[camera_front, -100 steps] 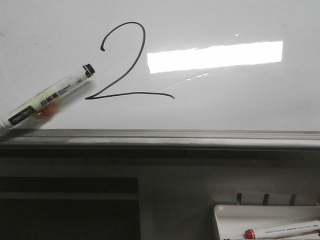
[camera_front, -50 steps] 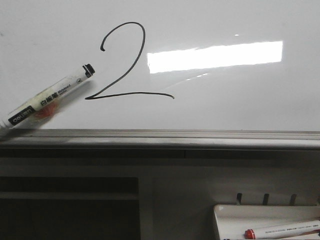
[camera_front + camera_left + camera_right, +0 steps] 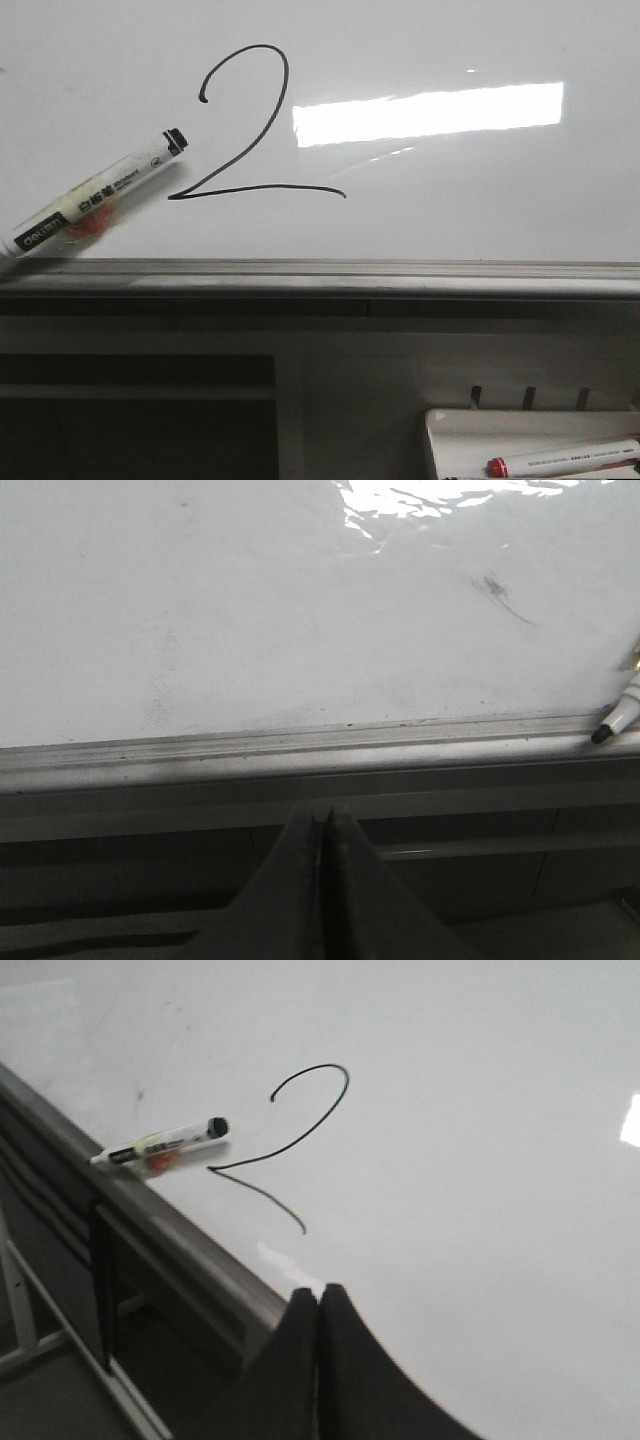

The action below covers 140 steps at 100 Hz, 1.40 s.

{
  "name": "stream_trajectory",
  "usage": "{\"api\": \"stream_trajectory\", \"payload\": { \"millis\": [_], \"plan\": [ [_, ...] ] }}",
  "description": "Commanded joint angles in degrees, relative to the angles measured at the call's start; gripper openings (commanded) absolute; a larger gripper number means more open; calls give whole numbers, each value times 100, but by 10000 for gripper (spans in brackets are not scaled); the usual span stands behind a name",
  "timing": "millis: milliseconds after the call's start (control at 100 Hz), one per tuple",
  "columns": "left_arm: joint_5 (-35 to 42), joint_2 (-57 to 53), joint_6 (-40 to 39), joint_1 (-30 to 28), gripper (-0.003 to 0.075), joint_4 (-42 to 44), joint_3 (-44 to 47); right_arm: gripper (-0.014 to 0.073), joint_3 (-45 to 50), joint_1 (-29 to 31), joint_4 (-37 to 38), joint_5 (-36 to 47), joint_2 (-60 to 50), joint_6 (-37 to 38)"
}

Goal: Write number 2 on whiteboard

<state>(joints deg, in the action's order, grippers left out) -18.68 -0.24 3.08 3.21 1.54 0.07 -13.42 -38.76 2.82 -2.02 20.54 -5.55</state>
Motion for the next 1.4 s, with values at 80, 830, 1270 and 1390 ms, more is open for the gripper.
{"api": "stream_trajectory", "payload": {
  "millis": [80,830,1270,1390],
  "plan": [
    [393,-151,-8,-22,-20,-43,67,-61,-159,1014,403,582,-42,424],
    [405,-151,-8,-22,-20,-43,67,-61,1562,4216,-121,-1197,-2225,488],
    [405,-151,-8,-22,-20,-43,67,-61,1562,4216,-221,-1538,-2227,488],
    [405,-151,-8,-22,-20,-43,67,-61,1562,4216,-221,-1538,-2227,488]
  ]
}}
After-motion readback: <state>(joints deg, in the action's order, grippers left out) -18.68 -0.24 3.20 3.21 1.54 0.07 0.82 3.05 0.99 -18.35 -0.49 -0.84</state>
